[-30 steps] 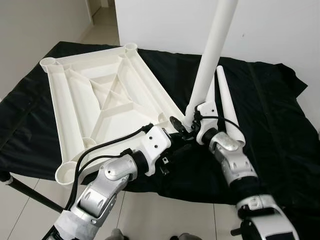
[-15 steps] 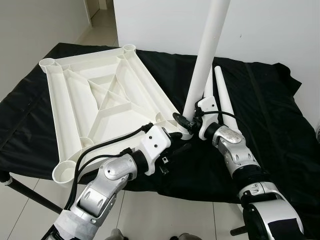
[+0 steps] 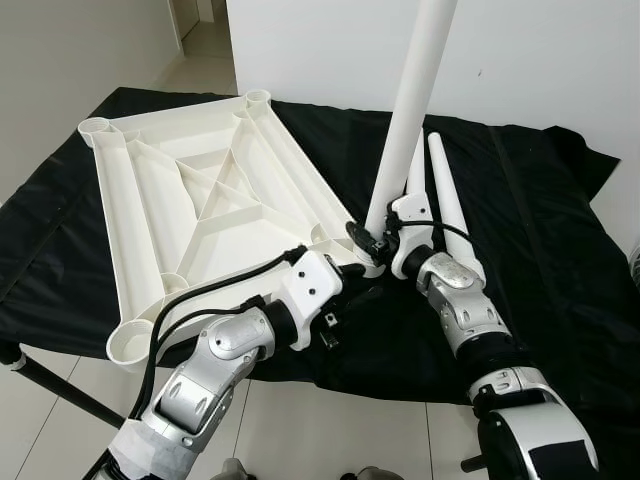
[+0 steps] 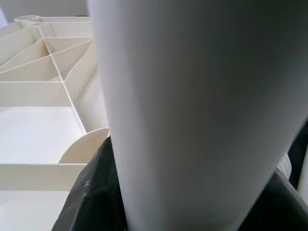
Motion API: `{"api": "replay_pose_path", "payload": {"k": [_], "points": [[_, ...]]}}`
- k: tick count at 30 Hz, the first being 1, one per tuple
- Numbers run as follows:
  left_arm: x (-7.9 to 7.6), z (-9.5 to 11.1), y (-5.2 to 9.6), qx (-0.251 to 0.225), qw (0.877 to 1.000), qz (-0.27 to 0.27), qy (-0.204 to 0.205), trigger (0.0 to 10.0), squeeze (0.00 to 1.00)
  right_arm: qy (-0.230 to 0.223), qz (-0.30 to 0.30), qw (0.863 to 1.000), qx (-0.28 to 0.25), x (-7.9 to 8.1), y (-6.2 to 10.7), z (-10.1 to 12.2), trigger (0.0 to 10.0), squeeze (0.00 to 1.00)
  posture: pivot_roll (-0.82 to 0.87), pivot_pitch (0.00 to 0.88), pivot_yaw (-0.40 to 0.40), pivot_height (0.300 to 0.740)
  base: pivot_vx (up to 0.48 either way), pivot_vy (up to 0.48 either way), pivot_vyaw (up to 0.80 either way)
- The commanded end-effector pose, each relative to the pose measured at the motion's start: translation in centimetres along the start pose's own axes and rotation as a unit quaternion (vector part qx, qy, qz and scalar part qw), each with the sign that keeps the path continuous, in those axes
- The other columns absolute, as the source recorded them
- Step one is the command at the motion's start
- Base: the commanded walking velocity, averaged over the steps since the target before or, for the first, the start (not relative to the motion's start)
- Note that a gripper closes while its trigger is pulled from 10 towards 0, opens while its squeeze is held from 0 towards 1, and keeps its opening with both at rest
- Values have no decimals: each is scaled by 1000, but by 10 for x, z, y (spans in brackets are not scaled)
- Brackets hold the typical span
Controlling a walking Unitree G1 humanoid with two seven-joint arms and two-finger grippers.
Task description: Building children table
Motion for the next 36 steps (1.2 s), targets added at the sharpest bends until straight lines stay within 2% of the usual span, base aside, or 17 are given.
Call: {"api": "replay_pose_path", "payload": {"k": [1, 3, 4, 6, 7, 8, 9, 10, 11, 13, 17, 18, 30, 31, 32, 33, 36], "points": [[-5, 0, 1, 0, 1000, -20, -1, 10000, 0, -15, -25, 999, 32, -3, 4, -17, 10000, 0, -42, 63, 9, 740, 0, 0, 0], [-5, 0, 1, 0, 1000, -20, -1, 10000, 0, -21, -46, 998, 24, -2, 6, -16, 10000, 0, -43, 63, 10, 740, 0, 0, 0], [-5, 0, 1, 0, 1000, -21, -1, 10000, 0, -26, -81, 996, 12, 1, 8, -15, 10000, 0, -48, 63, 10, 740, 0, 0, 0], [-5, 0, 1, 0, 1000, -21, -1, 10000, 0, -26, -81, 996, 12, 1, 8, -15, 10000, 0, -48, 63, 10, 740, 0, 0, 0], [-6, 0, 1, 0, 1000, -22, -1, 10000, 0, -38, -117, 992, 3, 5, 12, -15, 10000, 0, -51, 65, 9, 740, 0, 0, 0], [-6, 0, 1, 0, 1000, -22, -1, 10000, 0, -38, -117, 992, 3, 5, 12, -15, 10000, 0, -51, 65, 9, 740, 0, 0, 0], [-7, 0, 0, -1, 1000, -23, 0, 10000, 0, -44, -158, 986, -7, 9, 17, -15, 10000, 0, -51, 65, 9, 740, 0, 0, 0], [-7, 0, 0, -1, 1000, -23, 0, 10000, 0, -44, -158, 986, -7, 9, 17, -15, 10000, 0, -51, 65, 9, 740, 0, 0, 0], [-8, 0, -1, -2, 1000, -24, 1, 10000, 0, -45, -192, 980, -16, 12, 22, -14, 10000, 0, -54, 60, 0, 740, 0, 0, 0], [-8, 0, -1, -3, 1000, -25, 2, 10000, 0, -57, -203, 977, -18, 18, 24, -15, 10000, 0, -54, 60, 0, 740, 0, 0, 0], [-8, 0, -2, -4, 1000, -25, 2, 10000, 0, -59, -203, 977, -20, 18, 23, -14, 10000, 0, -57, 57, 0, 740, 0, 0, 0], [-8, 0, -2, -4, 1000, -27, 1, 10000, 0, -65, -197, 978, -27, 14, 22, -11, 10000, 1000, -56, 54, -3, 740, 0, 0, 0], [-8, 0, -2, -4, 1000, -24, -1, 10000, 0, -90, -166, 982, -26, 16, 23, -10, 10000, 1000, -52, 44, -9, 740, 0, 0, 0], [-8, 0, -2, -3, 1000, -24, -1, 10000, 0, -88, -142, 986, -23, 18, 23, -10, 10000, 910, -50, 45, -10, 740, 0, 0, 0], [-8, 0, -2, -3, 1000, -24, -1, 10000, 0, -88, -142, 986, -23, 18, 23, -10, 10000, 910, -50, 45, -10, 740, 0, 0, 0], [-8, -1, -1, -2, 1000, -23, -1, 10000, 0, -67, -107, 992, -16, 17, 22, -11, 10000, 0, -50, 45, -10, 740, 0, 0, 0], [-8, -1, -1, -2, 1000, -23, -1, 10000, 0, -67, -107, 992, -16, 17, 22, -11, 10000, 0, -50, 45, -10, 740, 0, 0, 0]]}}
Point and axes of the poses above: a point about 5 cm out from each wrist's last joint towards the gripper, its own y axis pointing back from the gripper into the wrist, its own z axis along the axis of the wrist's last joint, x = y × z, the point moved 4 cm from there along -y, pointing out of the wrist towards the gripper, and after that the axes turned 9 degrees about -y, right-handed, at the moved point
